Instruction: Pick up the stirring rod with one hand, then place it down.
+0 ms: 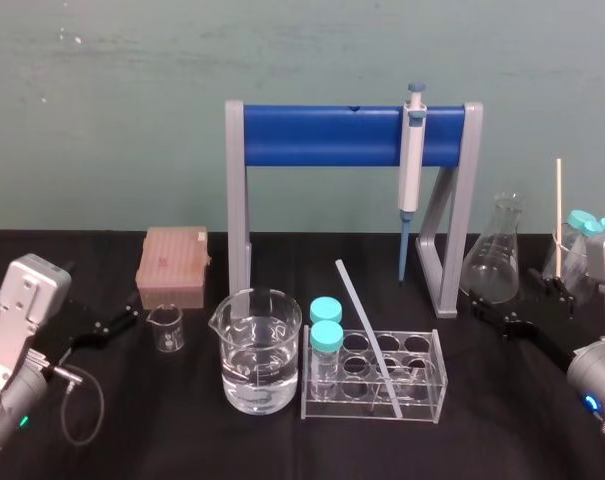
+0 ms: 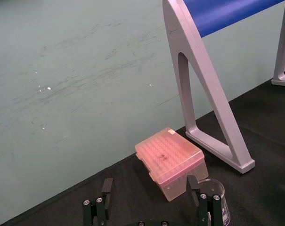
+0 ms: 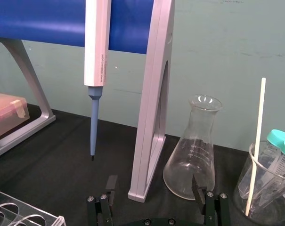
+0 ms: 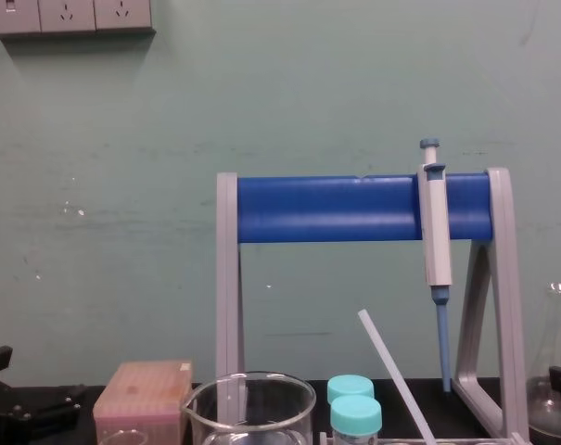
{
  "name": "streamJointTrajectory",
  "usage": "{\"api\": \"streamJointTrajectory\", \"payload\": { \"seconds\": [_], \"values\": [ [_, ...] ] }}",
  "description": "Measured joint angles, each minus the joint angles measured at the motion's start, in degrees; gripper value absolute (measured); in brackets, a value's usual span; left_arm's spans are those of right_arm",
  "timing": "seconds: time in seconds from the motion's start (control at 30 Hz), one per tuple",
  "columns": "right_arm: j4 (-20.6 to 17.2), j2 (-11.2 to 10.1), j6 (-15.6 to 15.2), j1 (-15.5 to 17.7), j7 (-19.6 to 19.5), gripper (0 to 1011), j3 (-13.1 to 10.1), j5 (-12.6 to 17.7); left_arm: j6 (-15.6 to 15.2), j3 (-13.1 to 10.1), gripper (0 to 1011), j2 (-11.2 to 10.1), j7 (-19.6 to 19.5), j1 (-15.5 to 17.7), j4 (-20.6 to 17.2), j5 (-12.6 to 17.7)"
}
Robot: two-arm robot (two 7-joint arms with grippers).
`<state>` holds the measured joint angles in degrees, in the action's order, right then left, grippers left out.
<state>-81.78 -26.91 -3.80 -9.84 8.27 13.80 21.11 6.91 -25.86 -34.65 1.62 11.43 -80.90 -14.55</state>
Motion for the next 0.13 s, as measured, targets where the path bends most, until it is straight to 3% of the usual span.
{"api": "streamJointTrajectory", "payload": {
  "seconds": [0.13],
  "values": [
    [-0.06,-0.01,0.07,0.03,0.12,1003,0.01,0.07,0.00,0.00,1000,0.00,0.00,0.00,0.00,0.00]
  ]
}}
